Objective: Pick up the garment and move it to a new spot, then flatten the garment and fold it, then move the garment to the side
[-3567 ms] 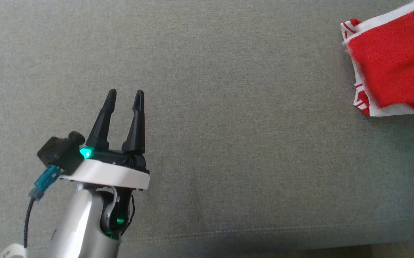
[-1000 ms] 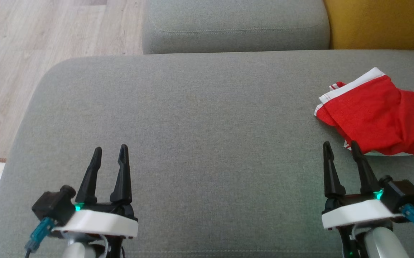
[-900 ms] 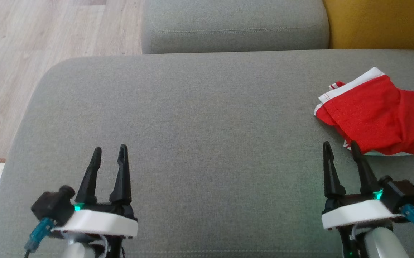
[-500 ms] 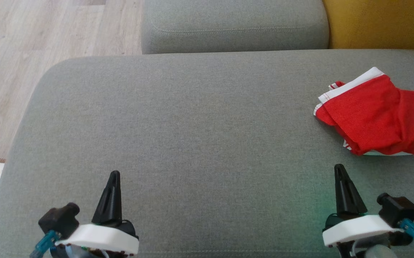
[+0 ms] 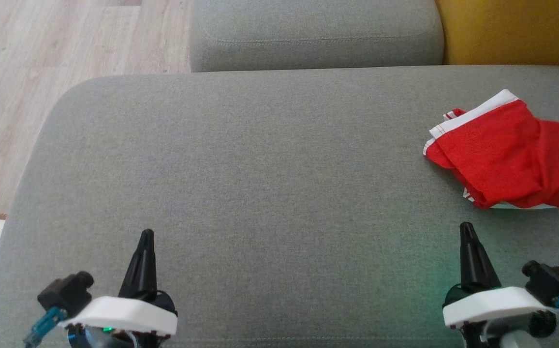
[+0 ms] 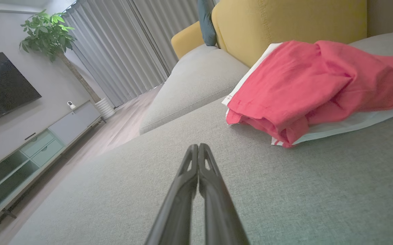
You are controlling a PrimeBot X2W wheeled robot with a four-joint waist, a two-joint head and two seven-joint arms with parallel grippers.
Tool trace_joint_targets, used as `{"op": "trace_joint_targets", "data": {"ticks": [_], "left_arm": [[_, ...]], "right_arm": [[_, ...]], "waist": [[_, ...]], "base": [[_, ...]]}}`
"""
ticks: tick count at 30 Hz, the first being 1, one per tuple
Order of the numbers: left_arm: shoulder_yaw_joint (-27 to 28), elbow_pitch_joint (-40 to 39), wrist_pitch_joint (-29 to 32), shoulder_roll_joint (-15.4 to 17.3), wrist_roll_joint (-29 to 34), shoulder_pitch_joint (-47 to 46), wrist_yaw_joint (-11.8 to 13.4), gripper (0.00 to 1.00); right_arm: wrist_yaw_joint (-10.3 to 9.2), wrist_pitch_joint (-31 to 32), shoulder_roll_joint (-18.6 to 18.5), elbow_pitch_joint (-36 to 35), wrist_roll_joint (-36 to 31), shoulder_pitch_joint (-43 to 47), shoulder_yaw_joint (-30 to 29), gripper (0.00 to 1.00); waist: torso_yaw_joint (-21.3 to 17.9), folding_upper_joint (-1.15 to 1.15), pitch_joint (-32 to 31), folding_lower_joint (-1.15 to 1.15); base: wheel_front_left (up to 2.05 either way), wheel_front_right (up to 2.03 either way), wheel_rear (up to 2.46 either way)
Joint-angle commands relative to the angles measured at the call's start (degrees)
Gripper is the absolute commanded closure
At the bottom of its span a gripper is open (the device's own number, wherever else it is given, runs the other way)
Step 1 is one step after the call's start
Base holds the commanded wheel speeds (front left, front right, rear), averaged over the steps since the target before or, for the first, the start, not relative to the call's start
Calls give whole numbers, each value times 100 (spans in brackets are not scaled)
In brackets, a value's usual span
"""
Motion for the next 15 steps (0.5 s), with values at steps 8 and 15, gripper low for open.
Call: {"op": "trace_joint_targets", "data": {"ticks": [8, 15], "left_arm": [[161, -120, 133, 80, -527, -355, -72, 100], [235, -79, 235, 95, -931, -405, -103, 100]], "right_arm": [[9, 128, -84, -222, 600, -336, -63, 100], [11, 232, -96, -230, 1054, -367, -104, 100]], "waist": [[-4, 0, 8, 0], [-8, 0, 16, 0]], "base": [[0, 0, 0], [0, 0, 0]]}}
